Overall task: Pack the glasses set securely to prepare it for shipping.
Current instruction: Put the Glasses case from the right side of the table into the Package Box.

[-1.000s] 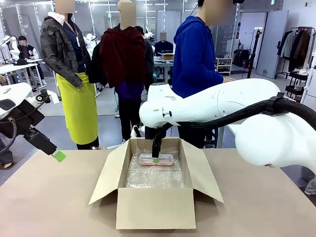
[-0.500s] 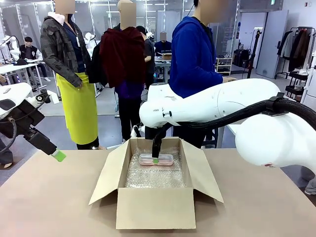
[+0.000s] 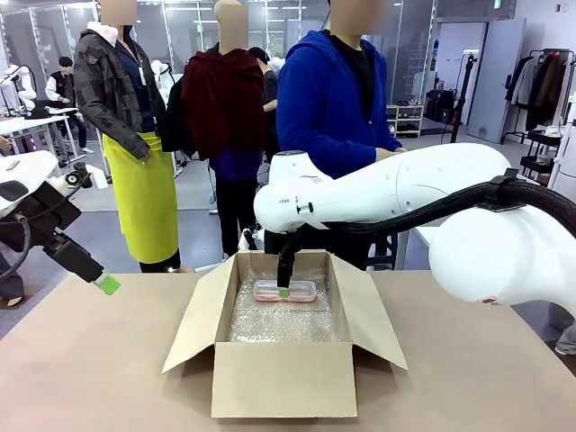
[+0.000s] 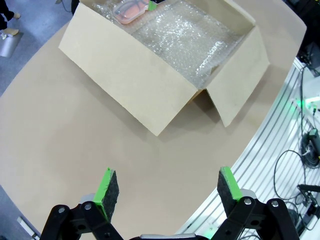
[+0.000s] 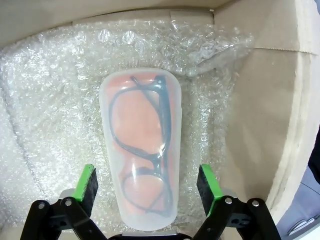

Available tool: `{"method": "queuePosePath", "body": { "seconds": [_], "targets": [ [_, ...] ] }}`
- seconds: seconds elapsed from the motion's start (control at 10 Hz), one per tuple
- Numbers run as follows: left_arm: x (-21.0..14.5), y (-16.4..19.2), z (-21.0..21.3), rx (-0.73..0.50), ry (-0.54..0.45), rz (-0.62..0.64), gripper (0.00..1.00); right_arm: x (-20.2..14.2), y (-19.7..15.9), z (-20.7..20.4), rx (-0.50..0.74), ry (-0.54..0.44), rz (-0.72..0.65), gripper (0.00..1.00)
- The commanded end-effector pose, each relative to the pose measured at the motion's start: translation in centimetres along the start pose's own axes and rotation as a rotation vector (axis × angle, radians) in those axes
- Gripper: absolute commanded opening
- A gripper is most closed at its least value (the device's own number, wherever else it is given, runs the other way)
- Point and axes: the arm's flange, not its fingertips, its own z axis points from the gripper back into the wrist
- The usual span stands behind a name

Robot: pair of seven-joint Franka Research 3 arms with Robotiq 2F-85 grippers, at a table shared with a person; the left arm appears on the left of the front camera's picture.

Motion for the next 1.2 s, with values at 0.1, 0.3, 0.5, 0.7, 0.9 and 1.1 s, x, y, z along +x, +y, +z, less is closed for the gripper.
{"method": "queuePosePath", "body": {
  "seconds": [0.1,0.3,0.5,0.7,0.9,1.1],
  "targets": [
    [0.0,0.1,0.0,-0.015,-0.017,-0.012,1.00,-1.5,1.2,3.1,-0.025,-0.008,-0.019,1.00],
    [0.0,0.1,0.0,-0.015,-0.017,-0.012,1.00,-5.1,3.1,7.6,-0.070,-0.062,-0.094,1.00],
    [0.0,0.1,0.0,-0.015,-0.017,-0.012,1.00,-8.4,4.8,10.0,-0.108,-0.122,-0.180,1.00],
    [0.0,0.1,0.0,-0.015,-0.017,-0.012,1.00,-12.7,7.6,12.0,-0.119,-0.202,-0.275,1.00],
    [0.0,0.1,0.0,-0.015,-0.017,-0.012,1.00,-17.6,11.6,13.8,-0.158,-0.332,-0.373,1.00],
    [0.0,0.1,0.0,-0.015,-0.017,-0.012,1.00,-22.0,15.6,16.1,-0.193,-0.424,-0.431,1.00]
  ]
}}
